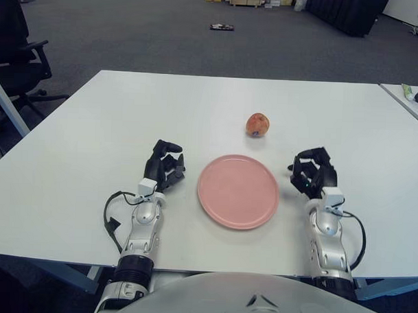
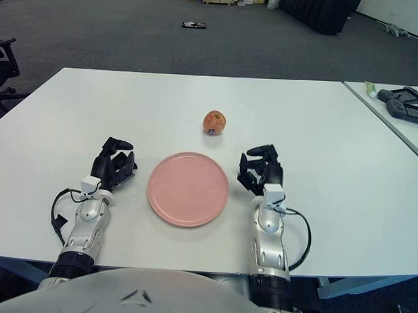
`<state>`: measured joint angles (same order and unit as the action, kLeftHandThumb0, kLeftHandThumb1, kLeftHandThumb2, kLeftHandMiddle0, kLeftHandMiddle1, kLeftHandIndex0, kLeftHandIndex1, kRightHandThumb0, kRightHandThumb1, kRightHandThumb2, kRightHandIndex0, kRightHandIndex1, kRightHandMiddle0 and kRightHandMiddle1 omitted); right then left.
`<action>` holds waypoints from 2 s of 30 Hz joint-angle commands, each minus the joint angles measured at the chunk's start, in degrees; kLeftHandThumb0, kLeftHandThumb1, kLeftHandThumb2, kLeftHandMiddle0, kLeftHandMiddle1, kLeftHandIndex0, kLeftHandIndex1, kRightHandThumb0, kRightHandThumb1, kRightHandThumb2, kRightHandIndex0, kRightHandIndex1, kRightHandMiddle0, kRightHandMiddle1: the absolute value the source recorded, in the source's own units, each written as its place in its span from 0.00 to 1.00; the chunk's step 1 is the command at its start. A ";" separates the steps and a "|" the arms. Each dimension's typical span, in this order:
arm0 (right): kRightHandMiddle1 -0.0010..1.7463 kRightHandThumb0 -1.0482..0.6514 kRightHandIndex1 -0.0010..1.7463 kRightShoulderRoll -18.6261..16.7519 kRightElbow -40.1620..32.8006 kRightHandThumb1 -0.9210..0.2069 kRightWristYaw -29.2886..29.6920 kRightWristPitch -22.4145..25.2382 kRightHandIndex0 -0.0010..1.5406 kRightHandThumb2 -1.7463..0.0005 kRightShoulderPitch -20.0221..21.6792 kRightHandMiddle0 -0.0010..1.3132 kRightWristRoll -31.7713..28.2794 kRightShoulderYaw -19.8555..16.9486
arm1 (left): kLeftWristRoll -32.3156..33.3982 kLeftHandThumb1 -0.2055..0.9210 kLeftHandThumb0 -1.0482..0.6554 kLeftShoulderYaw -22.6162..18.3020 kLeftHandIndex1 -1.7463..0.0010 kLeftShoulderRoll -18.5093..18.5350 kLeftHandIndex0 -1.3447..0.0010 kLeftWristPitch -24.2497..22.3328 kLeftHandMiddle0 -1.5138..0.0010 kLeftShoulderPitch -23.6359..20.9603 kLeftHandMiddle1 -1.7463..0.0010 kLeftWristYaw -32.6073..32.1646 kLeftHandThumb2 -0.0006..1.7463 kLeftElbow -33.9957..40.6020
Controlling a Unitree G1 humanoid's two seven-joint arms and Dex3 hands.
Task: Put the apple into the plate.
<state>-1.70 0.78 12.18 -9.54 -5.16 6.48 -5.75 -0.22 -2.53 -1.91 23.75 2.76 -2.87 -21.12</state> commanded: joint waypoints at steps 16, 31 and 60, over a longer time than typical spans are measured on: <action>1.00 0.41 0.66 10.35 8.14 0.01 -3.09 -1.63 0.32 0.69 15.93 0.15 10.52 5.35 | 0.20 0.76 0.39 -0.53 0.00 -0.07 0.73 0.32 0.55 -0.66 0.00 -0.15 0.52 -2.12; 0.36 0.26 0.25 16.32 26.73 0.16 -6.59 5.40 0.00 0.56 31.57 0.00 20.80 14.23 | -0.53 0.76 0.39 -0.72 0.00 -0.05 0.73 0.86 0.53 -0.81 0.00 -0.94 0.52 -2.94; 0.00 0.13 0.00 12.02 66.17 0.29 -7.24 7.59 0.00 0.68 53.71 0.00 22.36 23.71 | 0.05 0.76 0.39 -1.01 0.00 -0.26 0.73 1.99 0.53 -0.32 0.00 -0.69 0.52 -2.78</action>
<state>10.80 64.65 5.45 -2.83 46.03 28.11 17.10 -0.47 -3.33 -2.19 25.95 1.78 -3.62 -22.91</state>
